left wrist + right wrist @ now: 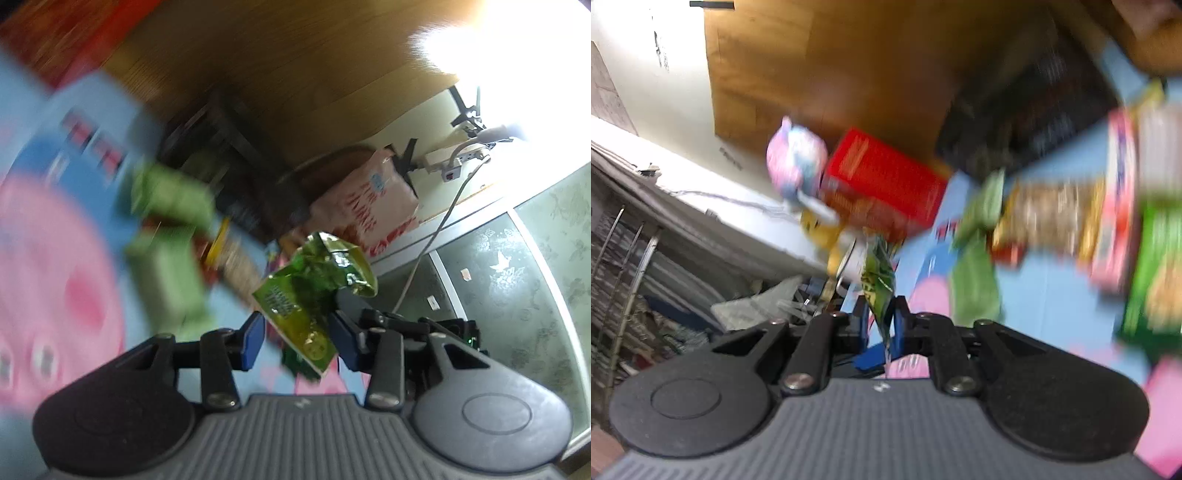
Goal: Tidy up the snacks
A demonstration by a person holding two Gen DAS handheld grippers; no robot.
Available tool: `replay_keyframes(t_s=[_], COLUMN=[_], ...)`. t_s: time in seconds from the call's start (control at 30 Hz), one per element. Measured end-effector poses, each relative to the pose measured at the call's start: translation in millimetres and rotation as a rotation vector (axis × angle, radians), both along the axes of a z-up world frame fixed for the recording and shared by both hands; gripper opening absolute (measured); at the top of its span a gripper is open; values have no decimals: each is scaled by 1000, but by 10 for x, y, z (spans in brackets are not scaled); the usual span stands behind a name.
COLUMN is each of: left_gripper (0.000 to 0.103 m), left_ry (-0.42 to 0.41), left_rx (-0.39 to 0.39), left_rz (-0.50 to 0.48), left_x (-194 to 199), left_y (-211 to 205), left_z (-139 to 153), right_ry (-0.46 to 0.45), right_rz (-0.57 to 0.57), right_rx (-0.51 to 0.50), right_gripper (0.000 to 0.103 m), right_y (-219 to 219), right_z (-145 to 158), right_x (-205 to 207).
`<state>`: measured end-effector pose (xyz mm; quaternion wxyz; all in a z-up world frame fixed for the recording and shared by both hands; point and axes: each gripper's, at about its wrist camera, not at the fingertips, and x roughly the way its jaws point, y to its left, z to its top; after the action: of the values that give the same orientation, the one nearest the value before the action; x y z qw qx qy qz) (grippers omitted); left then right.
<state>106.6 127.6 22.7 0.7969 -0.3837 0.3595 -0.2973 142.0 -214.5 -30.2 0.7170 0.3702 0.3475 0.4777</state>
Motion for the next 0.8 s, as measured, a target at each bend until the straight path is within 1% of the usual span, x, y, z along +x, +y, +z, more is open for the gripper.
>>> replay_keyframes(t_s=[0.03,0.17,0.27,0.33,0.4,0.43,0.47,0.5,0.53,0.6,0.63,0.67,0.73,0.8], left_gripper=[39,39,39,39,39,39,39,39,39,41,43,43,44,47], left_ry=[-22,-88,-116,-128,-123,-113,-106,-110,-121,-136,-134,-121,-70,-22], left_rx=[23,84,131,171,203,205,195,186,192,241,265,282,312,320], left_rz=[1,19,55,76,94,99,97,92,91,115,132,146,182,203], left_x=[122,668,1032,1227,1354,1379,1363,1321,1266,1116,1032,981,872,817], left_y=[-35,-133,-193,-250,-306,-309,-295,-269,-237,-145,-85,-21,112,194], left_z=[77,333,428,435,388,358,323,302,291,276,254,225,116,-5], right_ry=[-5,-81,-96,-104,-122,-159,-208,-246,-295,-367,-385,-396,-393,-367], right_rz=[-15,-96,-163,-198,-226,-239,-264,-290,-307,-332,-343,-328,-252,-166], right_rx=[-4,-38,-88,-121,-182,-261,-380,-470,-517,-517,-500,-471,-432,-448], right_gripper=[16,16,17,17,21,25,39,45,46,46,46,46,46,46], right_y=[8,60,132,200,302,375,435,478,476,374,307,246,225,300], right_z=[69,413,531,539,508,512,508,509,510,516,508,484,392,223], right_x=[107,570,938,1154,1340,1393,1409,1389,1330,1148,1033,915,723,588])
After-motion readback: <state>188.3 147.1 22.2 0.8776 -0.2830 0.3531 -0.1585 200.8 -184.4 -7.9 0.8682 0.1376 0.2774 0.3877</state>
